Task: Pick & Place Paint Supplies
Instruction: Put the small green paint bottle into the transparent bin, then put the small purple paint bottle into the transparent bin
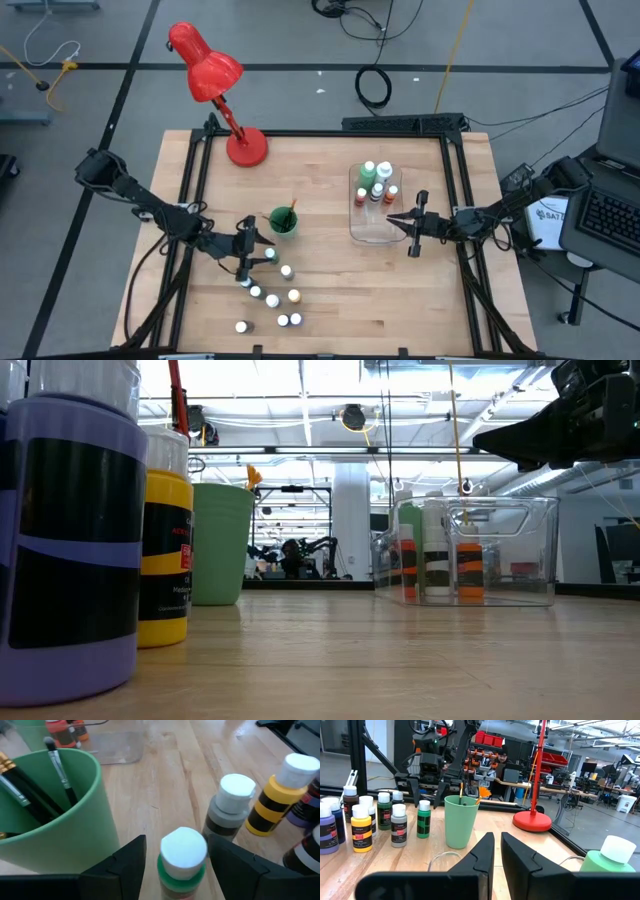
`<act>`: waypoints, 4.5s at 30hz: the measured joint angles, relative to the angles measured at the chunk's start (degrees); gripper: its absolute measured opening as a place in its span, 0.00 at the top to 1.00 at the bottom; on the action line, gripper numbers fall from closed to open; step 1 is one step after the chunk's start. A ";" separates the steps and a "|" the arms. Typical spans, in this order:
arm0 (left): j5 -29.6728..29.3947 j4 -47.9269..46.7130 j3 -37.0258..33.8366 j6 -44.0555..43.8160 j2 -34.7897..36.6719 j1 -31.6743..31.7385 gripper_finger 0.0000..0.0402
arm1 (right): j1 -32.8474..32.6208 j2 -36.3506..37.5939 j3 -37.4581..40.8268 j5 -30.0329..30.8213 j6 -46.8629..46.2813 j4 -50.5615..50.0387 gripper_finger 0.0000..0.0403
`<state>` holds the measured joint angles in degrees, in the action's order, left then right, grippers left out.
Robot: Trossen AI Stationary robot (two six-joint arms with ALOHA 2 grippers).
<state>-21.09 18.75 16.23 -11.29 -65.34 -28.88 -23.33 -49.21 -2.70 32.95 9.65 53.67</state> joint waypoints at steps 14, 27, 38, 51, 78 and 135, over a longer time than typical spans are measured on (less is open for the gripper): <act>1.13 0.51 -0.02 0.86 -0.02 0.00 0.75 | -0.01 0.00 0.00 0.00 0.00 0.00 0.93; -1.80 -20.56 13.54 -3.59 2.71 -0.18 0.76 | 0.00 0.02 0.00 0.00 0.00 -0.02 0.93; -6.88 -37.54 40.70 0.18 2.48 1.18 0.76 | 0.00 0.02 0.00 -0.02 0.00 -0.02 0.93; 13.15 -17.86 59.03 15.38 -24.19 22.24 0.76 | -0.02 0.02 0.00 -0.20 1.66 2.21 0.93; 22.54 -13.14 73.22 13.10 -60.05 34.07 0.76 | -0.02 0.02 0.00 -0.02 4.74 4.03 0.93; 10.56 -25.95 6.35 9.93 41.74 16.25 0.96 | -0.02 -0.07 0.00 -0.07 1.70 1.51 0.93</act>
<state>-10.52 -7.21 22.58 -1.35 -23.60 -12.63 -23.35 -49.28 -2.70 32.88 11.35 55.18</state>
